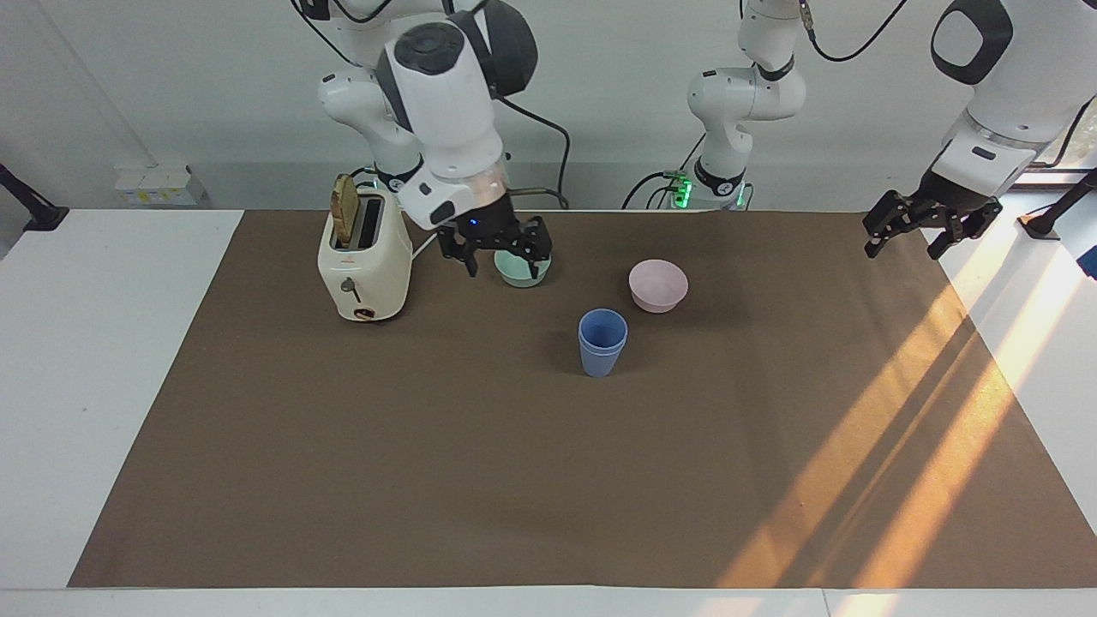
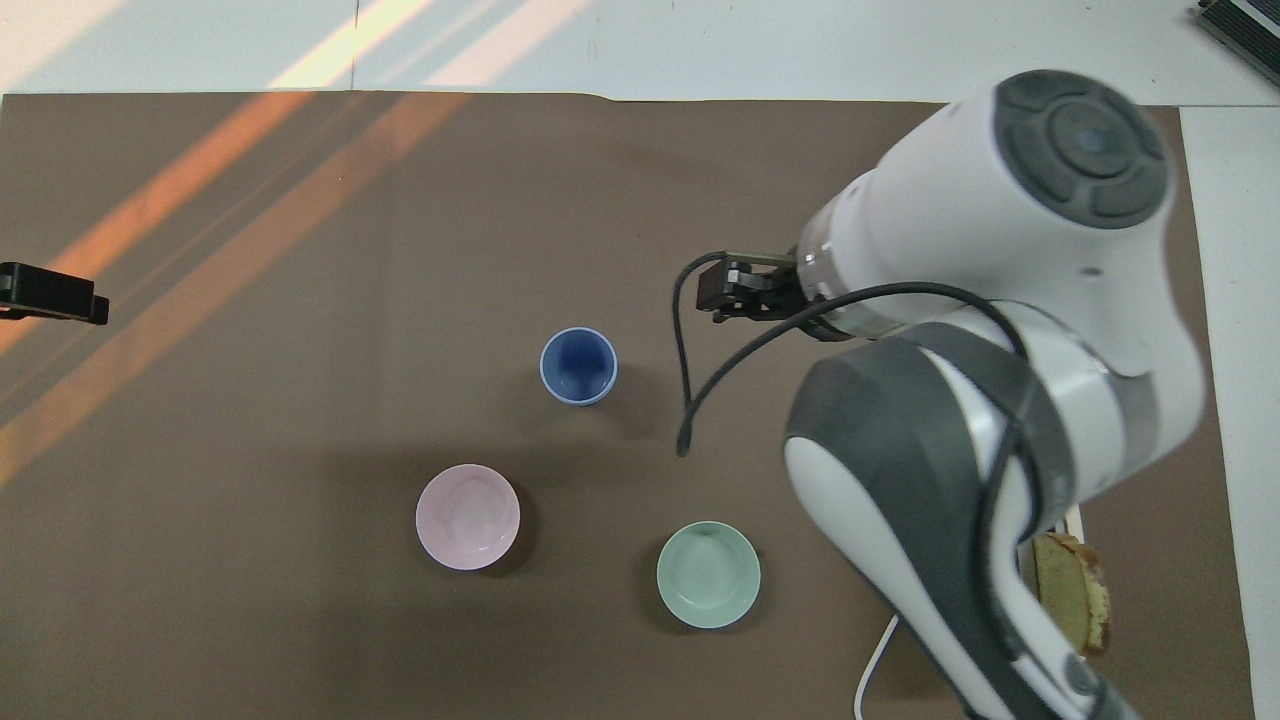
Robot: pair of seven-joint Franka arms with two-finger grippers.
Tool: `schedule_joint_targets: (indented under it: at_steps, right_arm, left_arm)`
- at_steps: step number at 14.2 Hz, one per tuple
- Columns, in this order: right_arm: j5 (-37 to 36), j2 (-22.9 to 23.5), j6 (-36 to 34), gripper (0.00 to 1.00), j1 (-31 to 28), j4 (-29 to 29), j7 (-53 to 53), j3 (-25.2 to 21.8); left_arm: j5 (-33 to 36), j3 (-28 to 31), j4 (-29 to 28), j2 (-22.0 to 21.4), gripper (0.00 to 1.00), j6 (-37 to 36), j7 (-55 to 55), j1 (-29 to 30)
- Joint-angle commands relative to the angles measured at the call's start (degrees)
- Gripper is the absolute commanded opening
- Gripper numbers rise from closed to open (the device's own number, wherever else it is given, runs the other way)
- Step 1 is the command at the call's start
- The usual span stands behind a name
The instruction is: Stack blue cups with both arms
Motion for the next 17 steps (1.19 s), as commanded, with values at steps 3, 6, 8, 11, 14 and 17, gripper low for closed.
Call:
schedule_joint_targets:
  at_steps: [3, 6, 8, 11, 14, 17]
  right_arm:
    - [-4.9, -4.5, -8.2, 1.0, -9.0, 0.7, -16.7, 0.4]
    - [-9.1, -7.1, -10.1, 1.0, -11.3, 0.1, -21.8, -0.9]
    - [-8.5, -7.1, -10.2, 1.0, -14.6, 0.1, -23.4, -1.2]
    - [-8.4, -7.3, -9.8, 1.0, -16.8, -1.2, -23.5, -1.2]
    - [-8.2, -9.3, -8.0, 1.0, -17.0, -4.7, -23.6, -1.3]
    - [-8.2, -10.2, -7.9, 1.0, -17.3, -5.9, -23.6, -1.3]
  left_arm:
    - [0.6, 0.0, 0.5, -0.3, 1.0, -1.0, -0.7, 0.0]
    - [0.6, -0.1, 0.6, -0.3, 1.0, -0.7, -0.7, -0.1]
    - [0.6, -0.1, 0.6, -0.3, 1.0, -1.0, -0.7, 0.0]
    - [0.6, -0.1, 0.5, -0.3, 1.0, -1.2, -0.7, 0.0]
    - [0.6, -0.1, 0.5, -0.3, 1.0, -1.3, -0.7, -0.2]
    - [0.6, -0.1, 0.5, -0.3, 1.0, -1.2, -0.7, -0.3]
